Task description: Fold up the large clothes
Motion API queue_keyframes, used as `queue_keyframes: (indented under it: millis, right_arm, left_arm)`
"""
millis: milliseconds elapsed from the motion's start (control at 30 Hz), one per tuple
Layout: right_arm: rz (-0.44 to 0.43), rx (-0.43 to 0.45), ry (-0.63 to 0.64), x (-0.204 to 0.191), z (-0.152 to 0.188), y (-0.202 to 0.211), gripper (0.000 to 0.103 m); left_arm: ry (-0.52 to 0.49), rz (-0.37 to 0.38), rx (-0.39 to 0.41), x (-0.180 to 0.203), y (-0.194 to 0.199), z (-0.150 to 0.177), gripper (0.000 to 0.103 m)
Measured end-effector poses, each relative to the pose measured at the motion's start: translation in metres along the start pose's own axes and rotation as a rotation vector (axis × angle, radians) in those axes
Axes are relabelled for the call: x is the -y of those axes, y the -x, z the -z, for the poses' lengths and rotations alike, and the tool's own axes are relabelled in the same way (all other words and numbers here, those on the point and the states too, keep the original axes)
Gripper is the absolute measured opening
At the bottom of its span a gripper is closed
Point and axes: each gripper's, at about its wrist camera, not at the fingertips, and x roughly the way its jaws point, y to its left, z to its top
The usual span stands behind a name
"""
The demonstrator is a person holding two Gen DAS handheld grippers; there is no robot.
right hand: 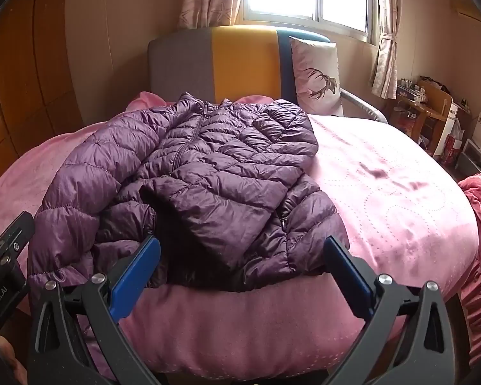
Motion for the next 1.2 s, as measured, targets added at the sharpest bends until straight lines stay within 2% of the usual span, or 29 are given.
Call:
queue_keyframes:
  millis: [233, 400, 600, 733, 867, 933, 1200]
  right_arm:
    - [-0.014, -0.009, -0.011, -0.007, 0.003, -0.006, 0.101]
    - [-0.016, 0.01, 0.003, -0.004, 0.007, 0.003, 0.101]
    - [-0.019, 0.02, -0.039, 0.009, 0.012, 0.014, 0.101]
    - [-0.046, 0.034, -0.047, 0.014, 0.021, 0.027, 0.101]
    - [-0.119, 0.08, -0.061, 0.017, 0.025, 0.04, 0.101]
    - [-0.147, 0.073, -0.053, 0.014, 0.025, 0.04, 0.101]
    - [-0.039, 0.045, -0.012, 0.016, 0.016, 0.024, 0.101]
  left_arm:
    - [0.004, 0.005, -0.009, 0.0, 0.0, 0.0, 0.1]
    - [0.002, -0.003, -0.012, 0.002, 0.0, -0.001, 0.1]
    - [-0.005, -0.004, -0.012, 0.0, -0.004, 0.002, 0.1]
    - [-0.003, -0.008, -0.008, -0.002, -0.004, 0.004, 0.1]
    - [0.009, -0.002, -0.015, -0.005, -0.006, 0.004, 0.1]
    - [0.005, 0.001, -0.017, -0.004, -0.006, 0.004, 0.1]
    - [-0.014, -0.009, -0.007, -0.001, -0.004, 0.007, 0.1]
